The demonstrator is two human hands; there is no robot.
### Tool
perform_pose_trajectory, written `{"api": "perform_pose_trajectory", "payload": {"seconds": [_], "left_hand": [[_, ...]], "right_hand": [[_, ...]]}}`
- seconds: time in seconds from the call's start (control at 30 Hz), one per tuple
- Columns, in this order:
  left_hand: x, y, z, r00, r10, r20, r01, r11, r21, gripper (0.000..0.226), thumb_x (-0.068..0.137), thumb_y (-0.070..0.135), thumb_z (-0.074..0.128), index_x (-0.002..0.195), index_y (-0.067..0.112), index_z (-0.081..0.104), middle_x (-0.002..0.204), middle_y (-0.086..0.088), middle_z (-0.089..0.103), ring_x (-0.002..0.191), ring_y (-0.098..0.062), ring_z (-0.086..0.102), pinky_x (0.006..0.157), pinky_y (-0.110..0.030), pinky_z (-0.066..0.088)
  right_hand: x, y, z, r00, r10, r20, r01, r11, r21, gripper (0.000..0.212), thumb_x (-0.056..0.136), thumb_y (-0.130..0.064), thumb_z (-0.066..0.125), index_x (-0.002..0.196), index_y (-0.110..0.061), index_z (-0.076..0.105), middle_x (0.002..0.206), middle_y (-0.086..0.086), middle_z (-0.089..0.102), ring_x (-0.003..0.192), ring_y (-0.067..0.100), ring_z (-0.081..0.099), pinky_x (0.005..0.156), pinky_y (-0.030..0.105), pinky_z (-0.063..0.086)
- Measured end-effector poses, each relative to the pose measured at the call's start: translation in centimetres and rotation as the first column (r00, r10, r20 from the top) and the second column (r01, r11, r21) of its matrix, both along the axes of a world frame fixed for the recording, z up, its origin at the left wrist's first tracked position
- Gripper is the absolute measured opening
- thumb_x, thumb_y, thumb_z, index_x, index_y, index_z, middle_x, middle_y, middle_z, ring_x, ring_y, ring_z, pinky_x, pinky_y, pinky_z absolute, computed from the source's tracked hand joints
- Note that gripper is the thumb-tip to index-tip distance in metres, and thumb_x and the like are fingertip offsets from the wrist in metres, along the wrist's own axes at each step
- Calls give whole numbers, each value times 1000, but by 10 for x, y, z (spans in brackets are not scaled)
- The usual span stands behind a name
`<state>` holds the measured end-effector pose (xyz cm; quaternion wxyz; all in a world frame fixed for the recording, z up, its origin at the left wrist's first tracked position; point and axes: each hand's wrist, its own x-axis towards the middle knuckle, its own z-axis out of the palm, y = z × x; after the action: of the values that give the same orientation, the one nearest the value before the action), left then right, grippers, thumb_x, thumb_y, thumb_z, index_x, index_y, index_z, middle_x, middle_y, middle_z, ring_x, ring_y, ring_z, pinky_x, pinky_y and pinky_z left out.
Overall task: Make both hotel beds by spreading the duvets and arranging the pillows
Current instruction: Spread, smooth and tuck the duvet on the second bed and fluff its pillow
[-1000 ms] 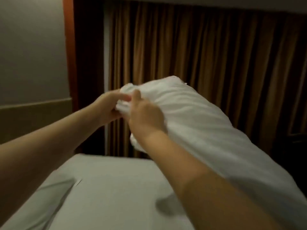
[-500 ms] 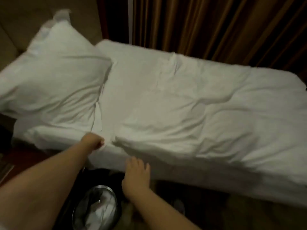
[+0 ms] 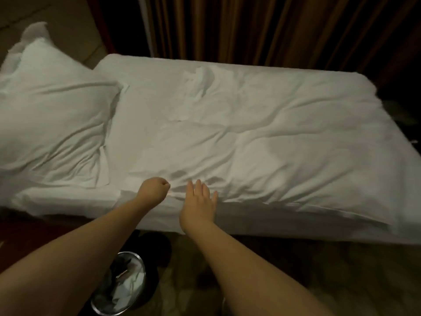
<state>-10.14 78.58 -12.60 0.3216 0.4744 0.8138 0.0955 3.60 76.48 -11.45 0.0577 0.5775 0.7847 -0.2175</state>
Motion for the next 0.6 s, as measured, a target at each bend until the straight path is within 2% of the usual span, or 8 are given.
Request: {"api": "perform_pose_trajectory", "payload": {"seconds": [0.1,0.2,0.27,0.4,0.6], "left_hand": [[85,50,27,958,-236,-162,253,963,97,30,97,20,42,93,3,67,94,-14,67,89,-29,60,69,-29,40],[171,82,46,880,-411,-239,451,880,149,32,99,24,43,116,8,65,113,-9,67,103,-26,60,85,-31,45],[221,96,57,844,-466,-266,518,837,177,34,99,25,43,126,11,59,121,-7,64,109,-24,58,88,-30,44],[317,115,77,794,-552,-255,605,759,242,35,97,24,44,129,14,56,124,-5,61,111,-22,57,89,-29,42],[464,129,85,624,-716,-314,780,548,301,39,97,14,39,135,18,50,130,-4,57,111,-22,57,89,-29,43]], "right_hand": [[74,38,13,993,-112,-30,113,992,59,78,94,-20,50,153,-18,-1,161,4,-4,147,21,-3,116,49,-3],[150,64,25,967,-247,-66,251,966,64,77,94,-24,49,153,-20,0,161,2,-3,147,19,-3,116,48,-3],[195,76,32,938,-340,-70,344,938,46,75,96,-27,48,153,-21,0,161,4,-3,147,22,-4,117,48,-4],[270,98,48,865,-494,-84,499,864,64,72,97,-30,45,153,-22,-1,160,9,-2,147,28,-2,117,48,-1],[393,113,45,711,-699,-79,703,710,49,79,95,-33,50,152,-19,-2,160,12,-2,147,30,-1,117,50,1]]}}
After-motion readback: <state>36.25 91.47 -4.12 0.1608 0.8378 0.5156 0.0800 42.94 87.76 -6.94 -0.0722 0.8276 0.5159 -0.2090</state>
